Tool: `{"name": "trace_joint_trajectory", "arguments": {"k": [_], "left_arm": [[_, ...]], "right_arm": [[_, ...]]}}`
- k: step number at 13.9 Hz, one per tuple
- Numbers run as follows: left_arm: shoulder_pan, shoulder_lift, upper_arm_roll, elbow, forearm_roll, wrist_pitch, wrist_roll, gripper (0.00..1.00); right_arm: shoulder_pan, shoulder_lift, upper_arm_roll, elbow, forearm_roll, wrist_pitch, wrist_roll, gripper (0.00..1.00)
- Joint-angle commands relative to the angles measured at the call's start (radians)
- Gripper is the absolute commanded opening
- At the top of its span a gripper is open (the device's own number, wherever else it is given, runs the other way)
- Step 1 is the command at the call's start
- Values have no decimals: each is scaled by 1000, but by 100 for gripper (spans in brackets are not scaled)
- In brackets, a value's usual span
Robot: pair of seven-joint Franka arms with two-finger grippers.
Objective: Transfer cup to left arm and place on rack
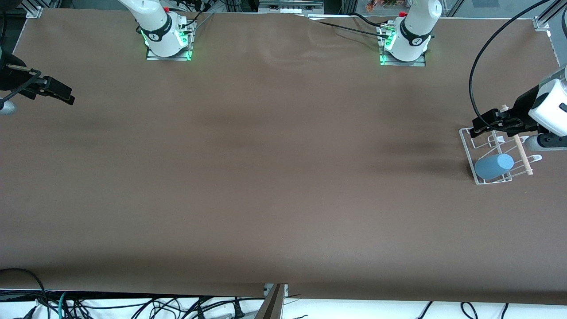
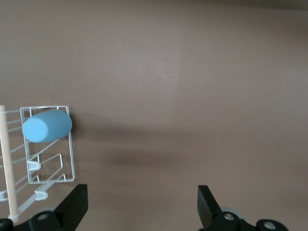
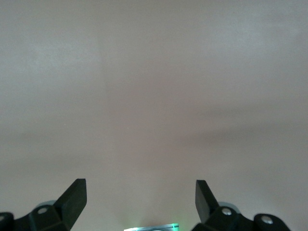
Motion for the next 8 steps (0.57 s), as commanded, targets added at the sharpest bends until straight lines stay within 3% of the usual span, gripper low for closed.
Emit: {"name": "trace_joint_trajectory", "arguments": {"k": [1, 8], "left_arm": [[-18, -22, 10, -11, -23, -18, -50, 100], [-16, 0, 6, 6, -9, -41, -45, 100]], "right_arm": [[-11, 3, 10, 12, 2, -3, -16, 100], [-11, 1, 10, 12, 0, -3, -16, 100]]}}
